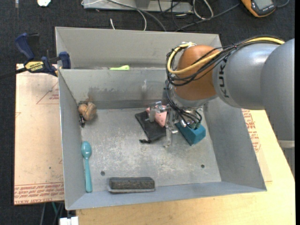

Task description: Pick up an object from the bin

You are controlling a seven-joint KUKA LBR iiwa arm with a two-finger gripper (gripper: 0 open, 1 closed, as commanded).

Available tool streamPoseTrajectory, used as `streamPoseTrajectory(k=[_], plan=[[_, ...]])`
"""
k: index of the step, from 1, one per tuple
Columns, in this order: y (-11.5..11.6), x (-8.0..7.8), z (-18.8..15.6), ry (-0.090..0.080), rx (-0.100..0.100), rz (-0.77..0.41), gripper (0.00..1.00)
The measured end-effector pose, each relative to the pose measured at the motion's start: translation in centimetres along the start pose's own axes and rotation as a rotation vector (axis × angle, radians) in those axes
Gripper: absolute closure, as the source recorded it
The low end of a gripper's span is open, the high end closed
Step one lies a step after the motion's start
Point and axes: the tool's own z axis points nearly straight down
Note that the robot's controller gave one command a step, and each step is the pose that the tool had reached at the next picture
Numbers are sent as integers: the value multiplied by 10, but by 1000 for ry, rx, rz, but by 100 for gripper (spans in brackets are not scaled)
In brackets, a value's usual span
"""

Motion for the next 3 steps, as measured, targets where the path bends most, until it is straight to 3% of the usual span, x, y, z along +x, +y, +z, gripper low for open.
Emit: streamPoseTrajectory(k=[1,2,3], plan=[[-10,-8,5,-2,-1,-316,0],[-11,-6,5,-2,-3,-163,100],[-11,-5,4,-3,-3,-100,100]])
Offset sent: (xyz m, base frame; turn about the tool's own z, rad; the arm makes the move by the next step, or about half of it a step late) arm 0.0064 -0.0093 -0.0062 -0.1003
